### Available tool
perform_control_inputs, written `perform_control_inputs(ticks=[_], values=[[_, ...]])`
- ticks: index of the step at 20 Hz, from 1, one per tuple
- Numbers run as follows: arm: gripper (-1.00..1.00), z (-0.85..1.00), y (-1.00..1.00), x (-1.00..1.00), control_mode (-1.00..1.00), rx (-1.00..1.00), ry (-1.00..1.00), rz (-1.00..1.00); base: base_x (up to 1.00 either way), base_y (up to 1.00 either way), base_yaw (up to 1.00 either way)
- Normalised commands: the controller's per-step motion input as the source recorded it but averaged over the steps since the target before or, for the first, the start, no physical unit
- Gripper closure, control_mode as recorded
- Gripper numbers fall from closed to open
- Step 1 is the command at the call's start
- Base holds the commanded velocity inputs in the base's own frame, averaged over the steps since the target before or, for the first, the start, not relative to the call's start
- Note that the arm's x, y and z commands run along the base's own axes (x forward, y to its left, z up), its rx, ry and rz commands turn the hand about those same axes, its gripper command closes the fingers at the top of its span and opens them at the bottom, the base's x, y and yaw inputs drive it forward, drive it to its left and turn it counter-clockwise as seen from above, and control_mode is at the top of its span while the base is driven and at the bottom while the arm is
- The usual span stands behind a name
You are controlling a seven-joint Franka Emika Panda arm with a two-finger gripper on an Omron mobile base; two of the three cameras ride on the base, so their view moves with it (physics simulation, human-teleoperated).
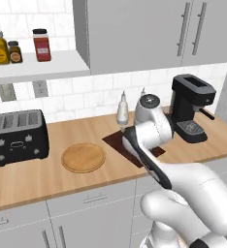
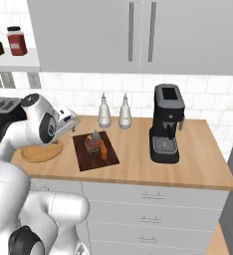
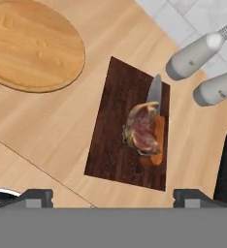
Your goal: Pick up the knife from the drawer and place it on the cutting board. Then place the meat from the plate to the cutting board.
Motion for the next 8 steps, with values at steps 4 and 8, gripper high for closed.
perform_control_inputs(ticks=[4, 8], values=[[-1.0, 0.46, 0.28, -1.0, -1.0, -0.08, -0.21, 0.0, 0.0, 0.0, 0.0], [-1.0, 0.48, 0.07, -1.0, -1.0, -0.04, -0.22, 0.0, 0.0, 0.0, 0.0]])
